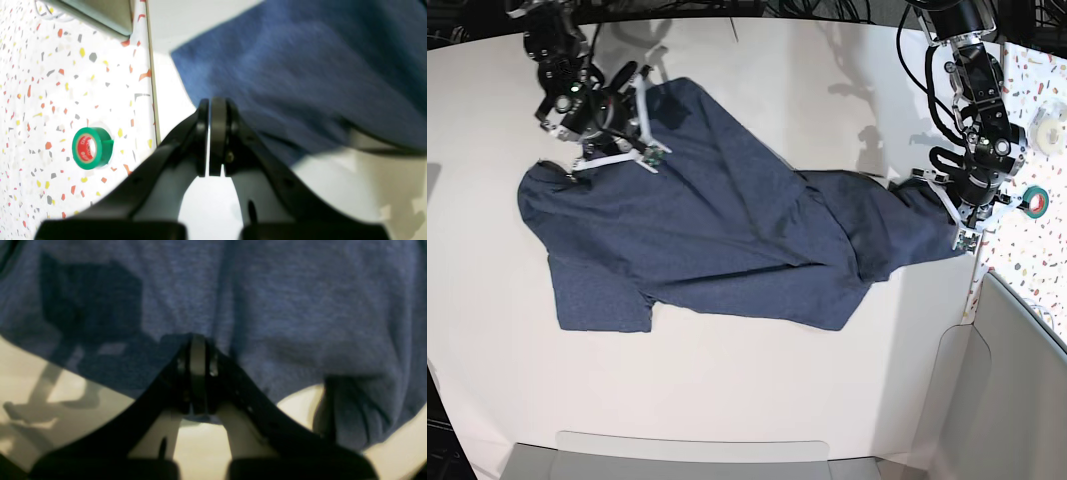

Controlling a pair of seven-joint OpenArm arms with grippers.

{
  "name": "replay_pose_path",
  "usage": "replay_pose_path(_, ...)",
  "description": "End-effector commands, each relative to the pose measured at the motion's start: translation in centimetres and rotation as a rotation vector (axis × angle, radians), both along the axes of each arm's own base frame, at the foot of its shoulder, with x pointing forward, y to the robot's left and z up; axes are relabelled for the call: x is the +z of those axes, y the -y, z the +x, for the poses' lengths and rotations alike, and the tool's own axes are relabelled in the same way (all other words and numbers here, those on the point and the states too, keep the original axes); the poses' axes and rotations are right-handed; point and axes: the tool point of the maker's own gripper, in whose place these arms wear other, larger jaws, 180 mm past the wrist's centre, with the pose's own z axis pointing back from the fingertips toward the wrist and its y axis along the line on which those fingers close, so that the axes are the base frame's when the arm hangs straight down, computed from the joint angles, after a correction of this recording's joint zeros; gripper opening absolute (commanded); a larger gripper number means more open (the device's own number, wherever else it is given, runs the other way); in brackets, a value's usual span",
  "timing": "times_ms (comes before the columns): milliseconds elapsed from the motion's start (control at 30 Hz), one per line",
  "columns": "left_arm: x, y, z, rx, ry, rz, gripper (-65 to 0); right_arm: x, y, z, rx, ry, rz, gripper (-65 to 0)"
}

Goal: Layout the t-shirt on the table in an organized manner, then fold the t-shirt properly
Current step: 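Grasp the shirt edges and drag them apart, right gripper toward its side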

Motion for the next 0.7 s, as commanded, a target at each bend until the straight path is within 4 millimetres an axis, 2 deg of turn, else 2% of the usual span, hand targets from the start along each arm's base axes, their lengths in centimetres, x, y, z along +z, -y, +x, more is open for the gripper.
replay_pose_path(0, 1.4, -0.1, 0.8, -0.007, 0.048, 0.013, -65.0, 0.1, 3.0, -0.5, -0.004, -0.030, -0.107, -65.0)
replay_pose_path(100, 1.4, -0.1, 0.8, -0.009, 0.048, 0.013, -65.0, 0.9, 6.7, -0.4, 0.015, -0.035, -0.196, -65.0)
replay_pose_path(200, 1.4, -0.1, 0.8, -0.009, 0.048, 0.013, -65.0, 2.3, 9.8, 0.6, 0.023, -0.014, -0.285, -65.0)
replay_pose_path(300, 1.3, -0.1, 0.7, -0.007, 0.043, 0.014, -65.0, 3.6, 11.2, 1.8, 0.025, 0.019, -0.330, -65.0)
replay_pose_path(400, 1.4, -0.1, 0.7, -0.007, 0.044, 0.012, -64.9, 4.5, 11.6, 2.9, 0.022, 0.050, -0.341, -65.0)
replay_pose_path(467, 1.7, 0.4, 0.6, -0.009, 0.052, 0.008, -62.2, 4.7, 11.4, 3.3, 0.019, 0.060, -0.337, -65.0)
replay_pose_path(533, 1.9, 1.6, 0.0, -0.016, 0.049, -0.018, -56.2, 4.7, 11.3, 3.4, 0.017, 0.064, -0.333, -65.0)
replay_pose_path(600, 2.6, 3.9, -0.1, -0.075, 0.058, -0.057, -48.8, 4.6, 11.2, 3.4, 0.016, 0.064, -0.328, -65.0)
replay_pose_path(667, 2.4, 5.6, -0.2, -0.117, 0.030, -0.087, -43.4, 4.5, 10.9, 3.4, 0.016, 0.063, -0.321, -65.0)
